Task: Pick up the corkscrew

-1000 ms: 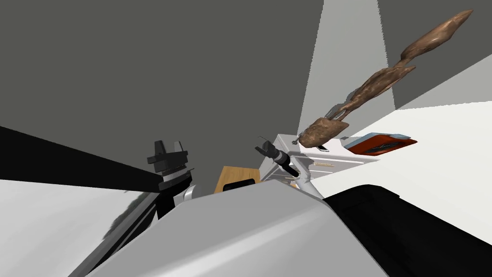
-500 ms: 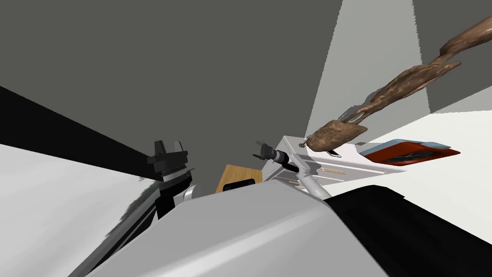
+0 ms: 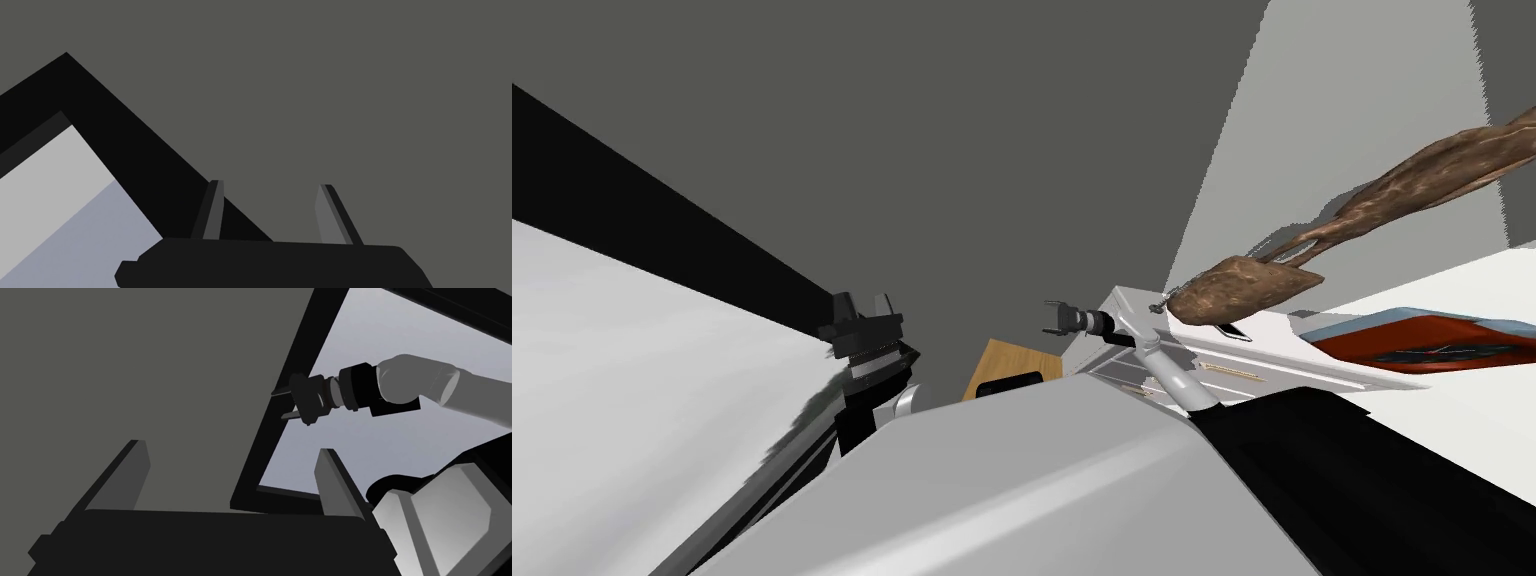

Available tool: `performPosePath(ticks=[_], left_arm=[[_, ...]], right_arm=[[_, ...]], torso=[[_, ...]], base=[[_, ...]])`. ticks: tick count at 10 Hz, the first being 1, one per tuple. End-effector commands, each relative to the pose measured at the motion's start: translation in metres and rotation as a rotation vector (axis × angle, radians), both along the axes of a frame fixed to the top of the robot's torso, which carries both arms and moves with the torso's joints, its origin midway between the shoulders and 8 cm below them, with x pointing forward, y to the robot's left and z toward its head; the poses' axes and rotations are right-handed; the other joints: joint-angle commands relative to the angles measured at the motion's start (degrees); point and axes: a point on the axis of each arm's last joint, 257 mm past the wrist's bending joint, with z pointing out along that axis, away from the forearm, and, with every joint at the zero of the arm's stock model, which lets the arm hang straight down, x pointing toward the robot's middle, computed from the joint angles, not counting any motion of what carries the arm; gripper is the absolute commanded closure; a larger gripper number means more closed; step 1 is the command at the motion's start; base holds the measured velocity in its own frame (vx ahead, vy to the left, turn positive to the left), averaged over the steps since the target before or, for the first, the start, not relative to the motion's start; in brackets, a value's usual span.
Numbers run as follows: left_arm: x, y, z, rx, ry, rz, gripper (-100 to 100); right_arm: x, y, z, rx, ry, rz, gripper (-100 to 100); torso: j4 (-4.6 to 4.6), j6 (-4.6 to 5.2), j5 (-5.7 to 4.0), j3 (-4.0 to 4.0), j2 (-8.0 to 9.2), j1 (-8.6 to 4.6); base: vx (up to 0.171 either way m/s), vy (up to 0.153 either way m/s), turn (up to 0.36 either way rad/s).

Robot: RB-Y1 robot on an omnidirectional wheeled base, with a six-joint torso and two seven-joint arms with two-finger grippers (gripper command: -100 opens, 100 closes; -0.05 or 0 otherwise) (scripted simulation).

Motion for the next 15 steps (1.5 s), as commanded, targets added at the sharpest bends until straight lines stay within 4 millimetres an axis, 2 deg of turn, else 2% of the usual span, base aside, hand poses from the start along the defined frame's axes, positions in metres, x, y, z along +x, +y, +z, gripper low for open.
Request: performPosePath(ticks=[1,2,3,5,9,10,11,12,13,14,15], left_arm=[[0.0,0.0,0.0,0.0,0.0,0.0,0],[0.0,0.0,0.0,0.0,0.0,0.0,0],[0.0,0.0,0.0,0.0,0.0,0.0,0],[0.0,0.0,0.0,0.0,0.0,0.0,0],[0.0,0.0,0.0,0.0,0.0,0.0,0],[0.0,0.0,0.0,0.0,0.0,0.0,0],[0.0,0.0,0.0,0.0,0.0,0.0,0],[0.0,0.0,0.0,0.0,0.0,0.0,0],[0.0,0.0,0.0,0.0,0.0,0.0,0],[0.0,0.0,0.0,0.0,0.0,0.0,0],[0.0,0.0,0.0,0.0,0.0,0.0,0]], right_arm=[[0.001,-0.009,-0.024,-0.108,-0.006,0.034,-100],[0.0,-0.013,-0.027,-0.138,-0.005,0.038,-100],[0.001,-0.022,-0.044,-0.222,-0.018,0.074,-100],[0.001,-0.038,-0.061,-0.336,-0.028,0.116,-100],[0.005,-0.09,-0.095,-0.562,-0.018,0.172,-100],[0.007,-0.105,-0.098,-0.59,0.001,0.157,-100],[0.008,-0.109,-0.1,-0.591,0.01,0.147,-100],[0.008,-0.13,-0.108,-0.684,0.007,0.182,-100],[0.01,-0.142,-0.11,-0.703,0.025,0.165,-100],[0.01,-0.168,-0.118,-0.788,0.035,0.188,-100],[0.011,-0.179,-0.117,-0.812,0.045,0.178,-100]], torso=[[0.0,0.0,0.0,0.0,0.0,0.0],[0.0,-0.04,0.0,0.0,0.0,0.04],[0.0,-0.01,0.01,0.0,0.0,0.03],[0.0,0.01,0.01,0.0,0.01,0.02],[0.01,0.02,0.01,0.03,0.05,0.03],[0.01,-0.03,0.01,0.03,0.06,0.06],[0.02,0.02,0.01,0.04,0.07,0.02],[0.02,0.03,-0.01,0.03,0.05,-0.03],[0.01,-0.02,0.0,0.04,0.08,0.0],[0.02,0.01,0.0,0.05,0.07,-0.01],[0.02,-0.02,0.01,0.05,0.08,0.06]], base=[[-0.019,0.031,0.135],[-0.014,0.027,0.112],[-0.016,0.035,0.23],[-0.027,0.024,0.129],[-0.029,0.031,0.148],[-0.031,0.027,0.101],[-0.016,0.011,-0.009],[-0.035,0.024,0.157],[-0.032,0.02,0.127],[-0.035,0.039,0.205],[-0.033,0.028,0.084]])
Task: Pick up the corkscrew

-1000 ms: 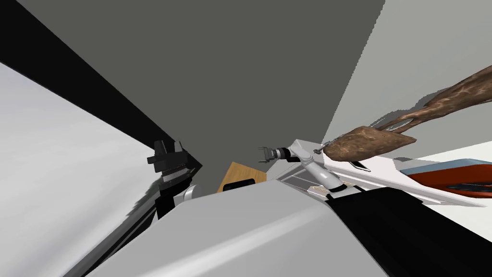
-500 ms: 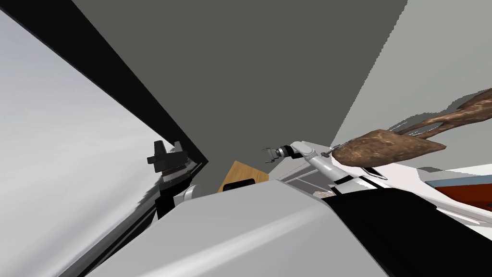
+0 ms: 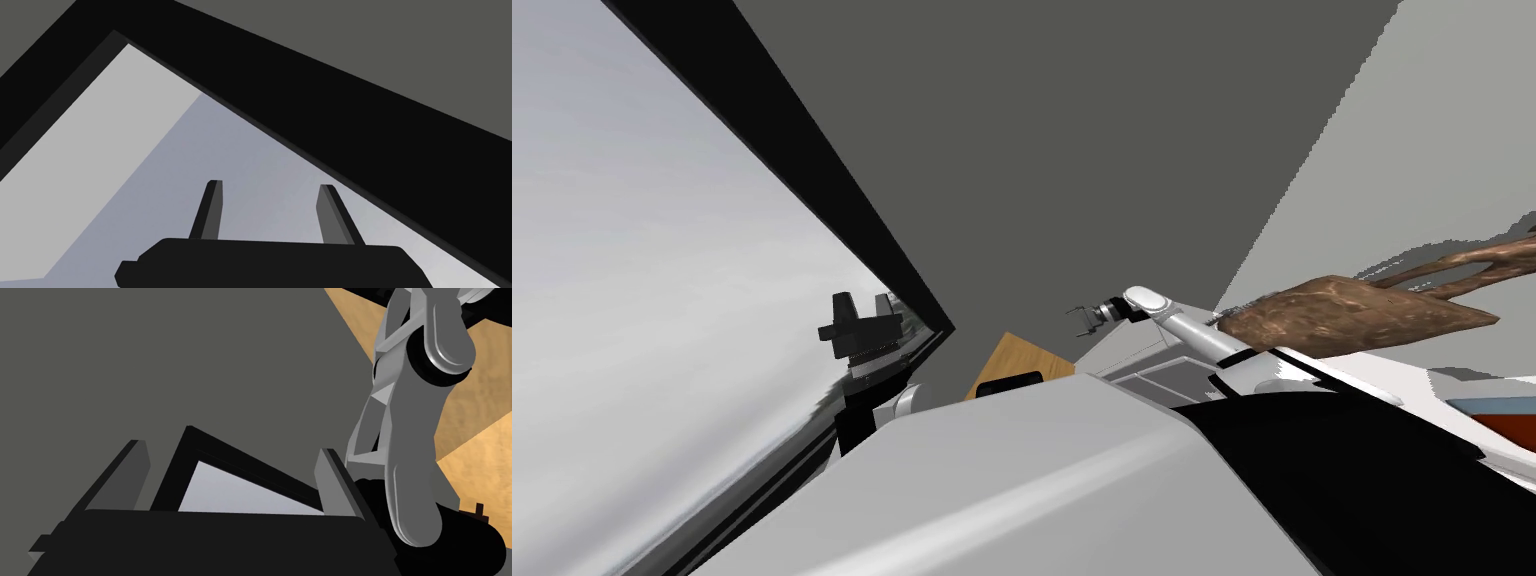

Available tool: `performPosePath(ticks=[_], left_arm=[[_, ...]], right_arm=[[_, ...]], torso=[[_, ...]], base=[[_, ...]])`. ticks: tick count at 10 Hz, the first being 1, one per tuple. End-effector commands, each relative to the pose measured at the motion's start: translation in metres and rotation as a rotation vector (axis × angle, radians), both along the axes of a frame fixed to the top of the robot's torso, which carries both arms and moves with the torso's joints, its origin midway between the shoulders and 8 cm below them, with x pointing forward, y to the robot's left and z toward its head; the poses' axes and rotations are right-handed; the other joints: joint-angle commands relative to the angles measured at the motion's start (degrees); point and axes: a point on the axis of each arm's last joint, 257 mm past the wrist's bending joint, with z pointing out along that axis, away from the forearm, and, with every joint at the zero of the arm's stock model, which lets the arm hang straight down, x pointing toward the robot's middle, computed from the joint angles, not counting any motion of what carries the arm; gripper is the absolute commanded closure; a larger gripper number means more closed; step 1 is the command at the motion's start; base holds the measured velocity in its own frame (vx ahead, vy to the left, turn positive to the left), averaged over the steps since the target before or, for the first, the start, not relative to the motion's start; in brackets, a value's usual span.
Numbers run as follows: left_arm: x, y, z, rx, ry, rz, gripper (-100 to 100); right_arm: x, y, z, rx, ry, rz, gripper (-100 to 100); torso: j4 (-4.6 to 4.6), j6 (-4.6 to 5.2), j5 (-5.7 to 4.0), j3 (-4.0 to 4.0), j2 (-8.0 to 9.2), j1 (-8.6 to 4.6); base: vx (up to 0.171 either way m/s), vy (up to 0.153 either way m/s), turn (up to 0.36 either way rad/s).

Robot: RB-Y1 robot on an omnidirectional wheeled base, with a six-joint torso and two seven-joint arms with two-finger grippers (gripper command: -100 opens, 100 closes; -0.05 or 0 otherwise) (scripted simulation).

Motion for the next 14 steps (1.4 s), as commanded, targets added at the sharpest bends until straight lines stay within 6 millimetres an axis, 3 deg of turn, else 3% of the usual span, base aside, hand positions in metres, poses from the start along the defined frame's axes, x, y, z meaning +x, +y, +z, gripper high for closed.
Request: performPosePath(ticks=[1,2,3,6,7,8,9,11,12,13,14], left_arm=[[0.0,0.0,0.0,0.0,0.0,0.0,0],[0.0,0.0,0.0,0.0,0.0,0.0,0],[0.0,0.0,0.0,0.0,0.0,0.0,0],[0.0,0.0,0.0,0.0,0.0,0.0,0],[0.0,0.0,0.0,0.0,0.0,0.0,0],[0.0,0.0,0.0,0.0,0.0,0.0,0],[0.0,0.0,0.0,0.0,0.0,0.0,0],[0.0,0.0,0.0,0.0,0.0,0.0,0],[0.0,0.0,0.0,0.0,0.0,0.0,0],[0.0,0.0,0.0,0.0,0.0,0.0,0],[0.0,0.0,0.0,0.0,0.0,0.0,0]], right_arm=[[-0.002,-0.032,-0.005,-0.097,0.016,0.015,-100],[-0.002,-0.048,-0.001,-0.129,0.02,-0.001,-100],[-0.002,-0.049,0.0,-0.133,0.02,-0.001,-100],[-0.006,-0.115,0.004,-0.311,0.051,0.009,-100],[-0.006,-0.13,0.009,-0.339,0.056,-0.012,-100],[-0.006,-0.132,0.009,-0.34,0.058,-0.018,-100],[-0.01,-0.162,0.018,-0.422,0.073,-0.011,-100],[-0.012,-0.174,0.021,-0.436,0.079,-0.035,-100],[-0.017,-0.204,0.034,-0.519,0.094,-0.031,-100],[-0.019,-0.215,0.036,-0.528,0.103,-0.063,-100],[-0.027,-0.244,0.05,-0.601,0.121,-0.068,-100]], torso=[[0.0,0.0,0.0,0.0,0.0,0.0],[0.01,-0.03,0.0,0.03,0.06,0.01],[0.02,0.0,0.01,0.03,0.05,-0.02],[0.0,0.01,-0.01,0.0,0.0,-0.04],[0.01,-0.03,0.0,0.03,0.06,0.0],[0.02,0.02,-0.01,0.05,0.08,-0.04],[0.01,0.02,-0.03,0.02,0.02,-0.09],[0.02,0.01,-0.02,0.04,0.06,-0.05],[0.0,0.03,-0.04,0.0,0.0,-0.09],[0.01,-0.01,-0.01,0.01,0.02,-0.05],[0.01,0.01,-0.02,0.03,0.05,-0.06]], base=[[-0.051,0.03,0.152],[-0.04,0.021,0.093],[-0.011,0.006,-0.008],[-0.035,0.023,0.13],[-0.046,0.018,0.089],[-0.02,0.004,-0.002],[-0.039,0.015,0.156],[-0.029,0.011,0.032],[-0.032,0.023,0.139],[-0.041,0.015,0.081],[-0.052,0.016,0.094]])
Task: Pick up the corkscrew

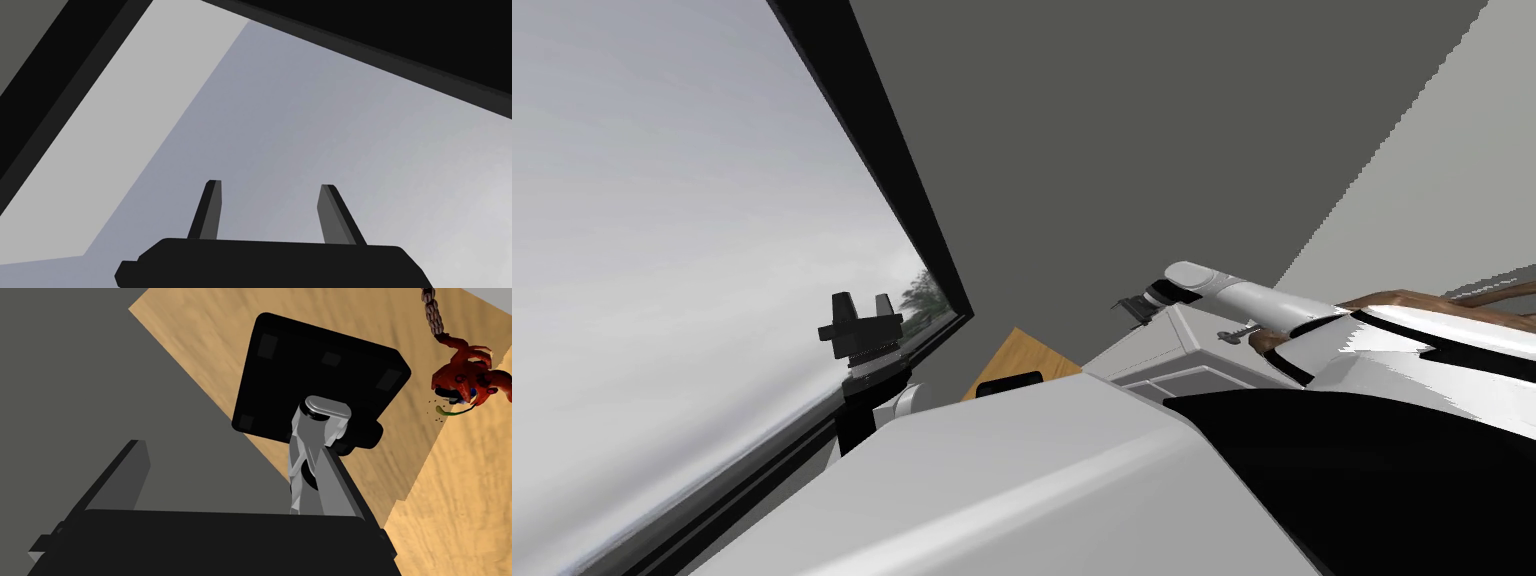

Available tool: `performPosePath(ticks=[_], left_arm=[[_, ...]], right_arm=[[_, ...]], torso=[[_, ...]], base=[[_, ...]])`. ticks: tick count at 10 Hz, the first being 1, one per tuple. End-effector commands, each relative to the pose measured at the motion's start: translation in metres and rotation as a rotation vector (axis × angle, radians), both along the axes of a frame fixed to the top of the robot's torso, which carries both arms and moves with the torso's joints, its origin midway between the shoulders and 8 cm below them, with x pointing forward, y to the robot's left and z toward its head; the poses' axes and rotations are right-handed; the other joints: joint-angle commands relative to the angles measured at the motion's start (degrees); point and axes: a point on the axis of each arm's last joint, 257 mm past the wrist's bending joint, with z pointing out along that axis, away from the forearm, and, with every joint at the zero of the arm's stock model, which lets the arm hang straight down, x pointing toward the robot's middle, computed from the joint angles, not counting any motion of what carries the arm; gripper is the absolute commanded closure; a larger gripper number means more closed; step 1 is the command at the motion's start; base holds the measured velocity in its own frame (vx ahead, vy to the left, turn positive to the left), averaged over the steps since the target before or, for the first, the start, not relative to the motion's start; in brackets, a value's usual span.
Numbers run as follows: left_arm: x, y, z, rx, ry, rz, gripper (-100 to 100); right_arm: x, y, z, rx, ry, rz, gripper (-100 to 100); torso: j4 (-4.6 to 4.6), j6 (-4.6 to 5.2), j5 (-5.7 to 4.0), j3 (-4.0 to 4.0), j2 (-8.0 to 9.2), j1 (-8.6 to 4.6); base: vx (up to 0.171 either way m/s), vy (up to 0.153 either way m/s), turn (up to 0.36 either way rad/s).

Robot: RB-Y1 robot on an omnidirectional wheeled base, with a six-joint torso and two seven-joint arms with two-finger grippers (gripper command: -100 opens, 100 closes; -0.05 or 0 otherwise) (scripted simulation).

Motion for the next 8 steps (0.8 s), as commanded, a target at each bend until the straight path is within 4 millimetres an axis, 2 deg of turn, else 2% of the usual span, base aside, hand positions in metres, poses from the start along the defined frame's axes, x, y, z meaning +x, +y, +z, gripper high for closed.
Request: performPosePath(ticks=[1,2,3,4,5,6,7,8], left_arm=[[0.0,0.0,0.0,0.0,0.0,0.0,0],[0.0,0.0,0.0,0.0,0.0,0.0,0],[0.0,0.0,0.0,0.0,0.0,0.0,0],[0.0,0.0,0.0,0.0,0.0,0.0,0],[0.0,0.0,0.0,0.0,0.0,0.0,0],[0.0,0.0,0.0,0.0,0.0,0.0,0],[0.0,0.0,0.0,0.0,0.0,0.0,0],[0.0,0.0,0.0,0.0,0.0,0.0,0]], right_arm=[[-0.003,-0.024,0.011,-0.051,0.008,-0.033,-100],[-0.012,-0.05,0.028,-0.12,0.026,-0.042,-100],[-0.016,-0.059,0.032,-0.13,0.024,-0.068,-100],[-0.016,-0.06,0.032,-0.131,0.024,-0.07,-100],[-0.029,-0.089,0.048,-0.191,0.042,-0.105,-100],[-0.031,-0.093,0.054,-0.203,0.04,-0.111,-100],[-0.045,-0.118,0.07,-0.255,0.056,-0.149,-100],[-0.047,-0.123,0.076,-0.268,0.054,-0.154,-100]], torso=[[0.0,0.0,0.0,0.0,0.0,0.0],[0.0,0.0,-0.02,-0.01,-0.02,-0.02],[0.01,-0.02,0.0,0.03,0.05,0.01],[0.01,0.0,-0.03,0.02,0.03,-0.02],[-0.01,0.03,-0.03,-0.02,-0.04,-0.04],[-0.01,-0.01,-0.02,-0.02,-0.04,-0.02],[0.0,0.02,-0.02,-0.01,-0.02,-0.02],[0.01,0.01,-0.01,0.02,0.03,0.01]], base=[[-0.043,0.011,0.058],[-0.068,0.016,0.136],[-0.06,0.01,0.064],[-0.021,0.007,-0.007],[-0.037,0.017,0.084],[-0.041,0.013,0.064],[-0.051,0.022,0.078],[-0.048,0.015,0.05]])
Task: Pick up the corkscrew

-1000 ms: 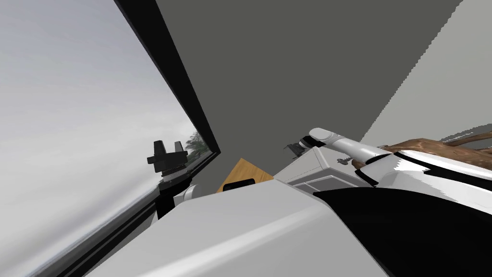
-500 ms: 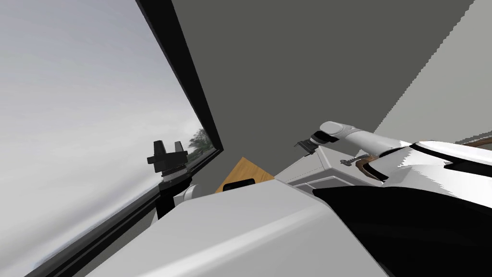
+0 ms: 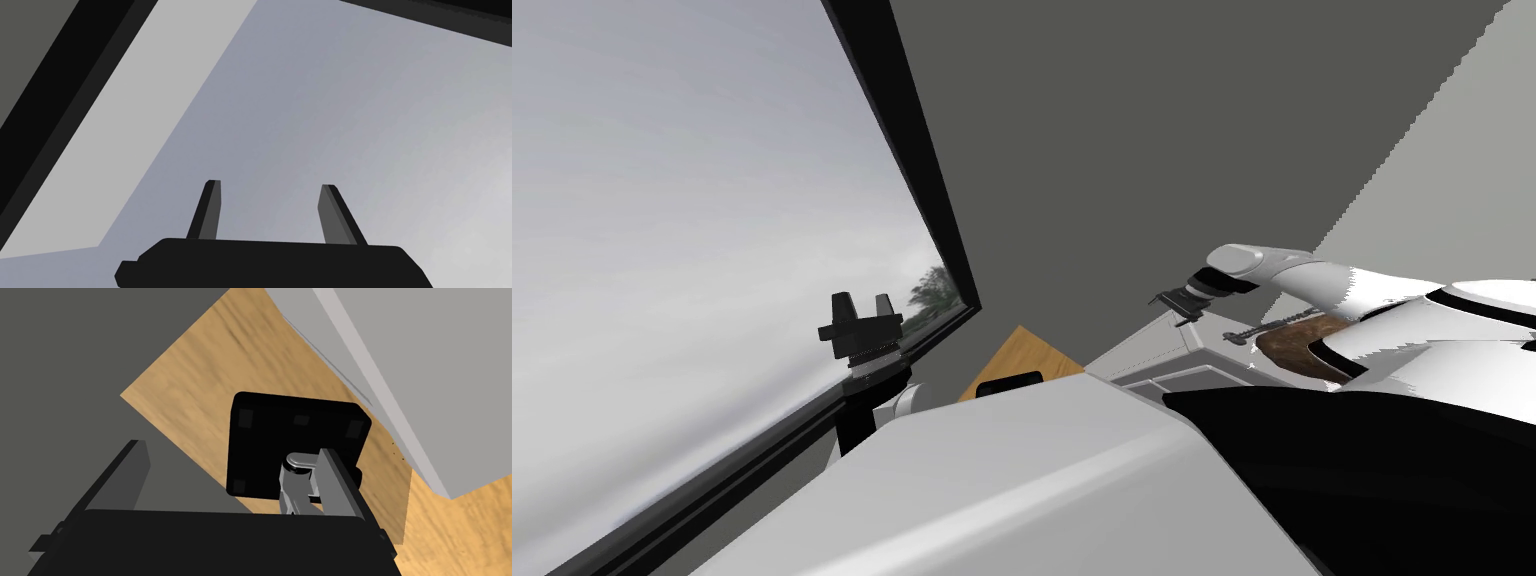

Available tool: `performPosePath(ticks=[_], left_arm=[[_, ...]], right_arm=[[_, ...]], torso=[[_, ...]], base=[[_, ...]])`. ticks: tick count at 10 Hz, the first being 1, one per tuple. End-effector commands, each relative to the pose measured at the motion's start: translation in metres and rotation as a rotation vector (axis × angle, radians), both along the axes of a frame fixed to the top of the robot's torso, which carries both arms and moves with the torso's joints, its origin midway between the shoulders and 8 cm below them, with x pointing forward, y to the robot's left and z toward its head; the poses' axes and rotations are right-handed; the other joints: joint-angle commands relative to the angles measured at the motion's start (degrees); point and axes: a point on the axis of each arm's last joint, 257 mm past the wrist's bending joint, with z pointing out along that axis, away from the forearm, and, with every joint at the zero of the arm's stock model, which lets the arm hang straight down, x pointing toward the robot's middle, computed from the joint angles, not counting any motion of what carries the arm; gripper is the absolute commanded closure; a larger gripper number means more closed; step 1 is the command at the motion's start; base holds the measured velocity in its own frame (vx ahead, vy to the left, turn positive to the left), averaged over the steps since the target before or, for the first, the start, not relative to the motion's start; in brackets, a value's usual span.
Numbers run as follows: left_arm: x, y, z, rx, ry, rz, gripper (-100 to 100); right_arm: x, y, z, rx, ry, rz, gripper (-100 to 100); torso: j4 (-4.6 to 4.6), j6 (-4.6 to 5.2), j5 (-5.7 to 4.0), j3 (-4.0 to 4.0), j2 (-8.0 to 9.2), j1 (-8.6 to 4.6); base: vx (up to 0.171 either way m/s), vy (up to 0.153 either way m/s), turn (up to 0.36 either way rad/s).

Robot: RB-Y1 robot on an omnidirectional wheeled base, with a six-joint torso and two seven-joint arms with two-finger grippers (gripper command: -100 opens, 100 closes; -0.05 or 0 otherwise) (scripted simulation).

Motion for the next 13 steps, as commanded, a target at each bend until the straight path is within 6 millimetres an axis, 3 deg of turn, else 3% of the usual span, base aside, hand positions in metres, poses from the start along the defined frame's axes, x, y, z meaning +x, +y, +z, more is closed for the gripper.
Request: performPosePath(ticks=[1,2,3,4,5,6,7,10,12,13], left_arm=[[0.0,0.0,0.0,0.0,0.0,0.0,0],[0.0,0.0,0.0,0.0,0.0,0.0,0],[0.0,0.0,0.0,0.0,0.0,0.0,0],[0.0,0.0,0.0,0.0,0.0,0.0,0],[0.0,0.0,0.0,0.0,0.0,0.0,0],[0.0,0.0,0.0,0.0,0.0,0.0,0],[0.0,0.0,0.0,0.0,0.0,0.0,0],[0.0,0.0,0.0,0.0,0.0,0.0,0],[0.0,0.0,0.0,0.0,0.0,0.0,0],[0.0,0.0,0.0,0.0,0.0,0.0,0]], right_arm=[[-0.017,-0.027,0.028,-0.069,0.015,-0.034,-100],[-0.02,-0.032,0.029,-0.072,0.012,-0.054,-100],[-0.034,-0.049,0.049,-0.12,0.024,-0.078,-100],[-0.038,-0.054,0.05,-0.122,0.02,-0.098,-100],[-0.055,-0.071,0.069,-0.165,0.028,-0.136,-100],[-0.056,-0.071,0.069,-0.165,0.027,-0.14,-100],[-0.072,-0.086,0.086,-0.201,0.032,-0.178,-100],[-0.072,-0.086,0.086,-0.201,0.032,-0.178,-100],[-0.098,-0.105,0.111,-0.252,0.039,-0.236,-100],[-0.098,-0.105,0.111,-0.252,0.039,-0.236,-100]], torso=[[0.0,0.0,0.0,0.0,0.0,0.0],[0.01,-0.01,0.01,0.02,0.04,0.0],[0.01,0.02,-0.02,0.01,0.02,-0.04],[0.01,0.01,-0.01,0.03,0.05,-0.03],[0.0,0.01,-0.03,0.0,0.0,-0.04],[0.0,0.0,-0.02,0.0,0.0,-0.04],[-0.01,0.01,-0.03,-0.01,-0.03,-0.06],[-0.02,0.01,-0.04,-0.06,-0.1,-0.07],[-0.04,-0.01,-0.03,-0.08,-0.13,-0.08],[-0.02,0.0,-0.04,-0.05,-0.08,-0.08]], base=[[-0.062,0.012,0.097],[-0.05,0.005,0.041],[-0.06,0.009,0.064],[-0.044,0.009,0.041],[-0.047,0.01,0.071],[-0.039,0.005,0.029],[-0.043,0.009,0.033],[-0.017,0.003,0.011],[-0.028,0.002,0.048],[-0.031,0.001,0.017]])
